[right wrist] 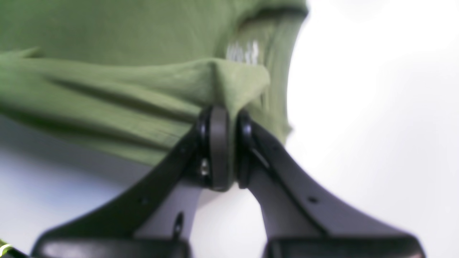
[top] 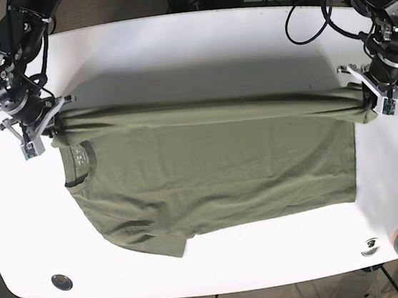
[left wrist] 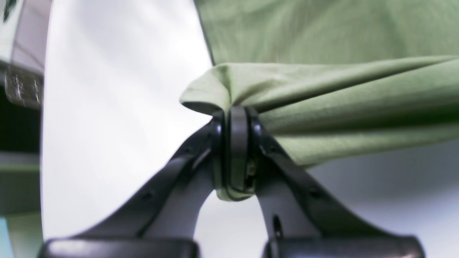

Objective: Fold the T-shirt properly
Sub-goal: 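Lay the shirt flat on the table, pulling its hem edge taut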

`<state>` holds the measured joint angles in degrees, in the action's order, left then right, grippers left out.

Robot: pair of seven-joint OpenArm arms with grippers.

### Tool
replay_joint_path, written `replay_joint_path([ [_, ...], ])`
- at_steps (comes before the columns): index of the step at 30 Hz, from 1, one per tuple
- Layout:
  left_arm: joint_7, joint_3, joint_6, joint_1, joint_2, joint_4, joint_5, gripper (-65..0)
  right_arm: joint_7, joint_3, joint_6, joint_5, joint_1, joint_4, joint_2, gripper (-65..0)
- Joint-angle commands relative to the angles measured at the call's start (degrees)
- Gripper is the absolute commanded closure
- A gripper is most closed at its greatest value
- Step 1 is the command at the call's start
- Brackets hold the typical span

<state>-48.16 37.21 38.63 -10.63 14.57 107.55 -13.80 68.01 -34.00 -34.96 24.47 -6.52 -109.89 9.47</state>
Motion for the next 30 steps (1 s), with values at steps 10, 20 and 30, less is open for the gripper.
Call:
replay_joint_path([
  [10, 0.73, 5.03, 0.44, -7.52, 0.42, 0.8, 0.75, 0.0, -0.97, -1.21, 0.19, 4.76, -7.41, -1.19, 0.42, -2.4],
  [20, 0.47, 5.91, 0.09, -11.21, 0.42, 0.54, 1.01, -3.6, -0.97, -1.21, 0.19, 4.76, -12.77, -1.19, 0.42, -4.1],
  [30, 0.29, 6.09, 0.01, -11.92, 0.42, 0.72, 0.75, -32.5, -1.06, -1.21, 0.19, 4.76, -14.18, -2.16, 0.5, -47.1],
])
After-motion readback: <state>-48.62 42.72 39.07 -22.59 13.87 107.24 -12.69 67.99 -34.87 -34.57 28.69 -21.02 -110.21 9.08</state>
